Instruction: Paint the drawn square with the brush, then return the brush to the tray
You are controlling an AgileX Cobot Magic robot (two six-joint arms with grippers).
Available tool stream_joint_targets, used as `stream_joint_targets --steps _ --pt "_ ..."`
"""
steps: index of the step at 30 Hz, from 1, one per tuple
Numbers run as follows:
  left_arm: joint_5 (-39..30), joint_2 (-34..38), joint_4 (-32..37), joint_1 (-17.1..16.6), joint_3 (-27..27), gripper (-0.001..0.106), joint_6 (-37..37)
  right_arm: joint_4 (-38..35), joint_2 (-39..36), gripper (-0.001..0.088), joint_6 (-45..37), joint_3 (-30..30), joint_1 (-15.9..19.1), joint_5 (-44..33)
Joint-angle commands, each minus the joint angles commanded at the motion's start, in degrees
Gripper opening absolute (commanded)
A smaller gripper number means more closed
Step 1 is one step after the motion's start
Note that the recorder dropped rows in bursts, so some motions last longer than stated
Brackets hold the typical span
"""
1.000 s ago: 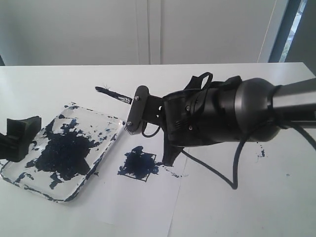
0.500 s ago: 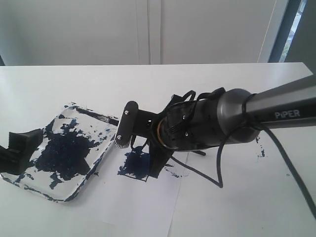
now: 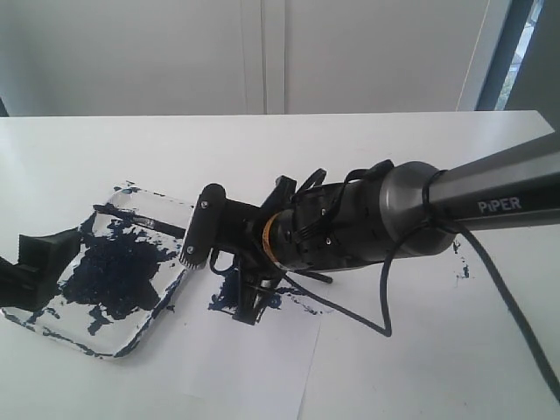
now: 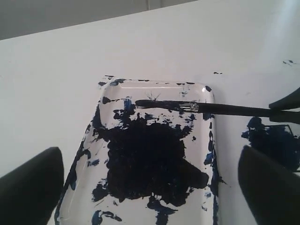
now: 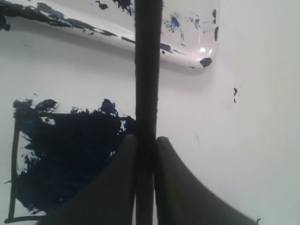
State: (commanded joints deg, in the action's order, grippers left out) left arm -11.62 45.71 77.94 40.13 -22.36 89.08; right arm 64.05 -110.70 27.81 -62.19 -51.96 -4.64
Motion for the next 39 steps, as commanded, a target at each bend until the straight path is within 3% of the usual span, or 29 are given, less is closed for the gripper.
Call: stream_joint_targets --steps 5,7,13,16,18,22,32,39 --pt "-0.20 0.00 0.00 0.00 0.00 0.101 0.91 0.00 0.00 0.0293 1.03 0.00 0.00 1.07" --pt "-0.37 0.00 0.00 0.00 0.00 0.101 0.91 0.00 0.00 0.0339 1.03 0.00 0.00 1.07" --pt "-0.59 0.00 0.11 0.00 0.00 0.101 0.91 -0.28 5.51 0.0344 6.08 0.00 0.00 3.53" --pt "-0.59 0.00 0.22 0.00 0.00 0.101 0.91 -0.59 10.45 0.0327 11.94 0.00 0.00 3.41" --pt "-0.59 0.00 0.34 0.00 0.00 0.101 0.70 -0.59 13.77 0.0259 15.84 0.00 0.00 2.27" --pt "-0.77 0.00 1.52 0.00 0.00 0.101 0.42 -0.62 19.09 0.0000 20.31 0.00 0.00 0.02" --pt "0.01 0.00 1.78 0.00 0.00 0.101 0.73 -5.88 31.01 0.0000 23.82 2.26 0.00 -15.29" --pt "6.94 0.00 0.25 0.00 0.00 0.101 1.52 -11.89 40.44 0.0000 23.82 6.57 0.00 -28.90"
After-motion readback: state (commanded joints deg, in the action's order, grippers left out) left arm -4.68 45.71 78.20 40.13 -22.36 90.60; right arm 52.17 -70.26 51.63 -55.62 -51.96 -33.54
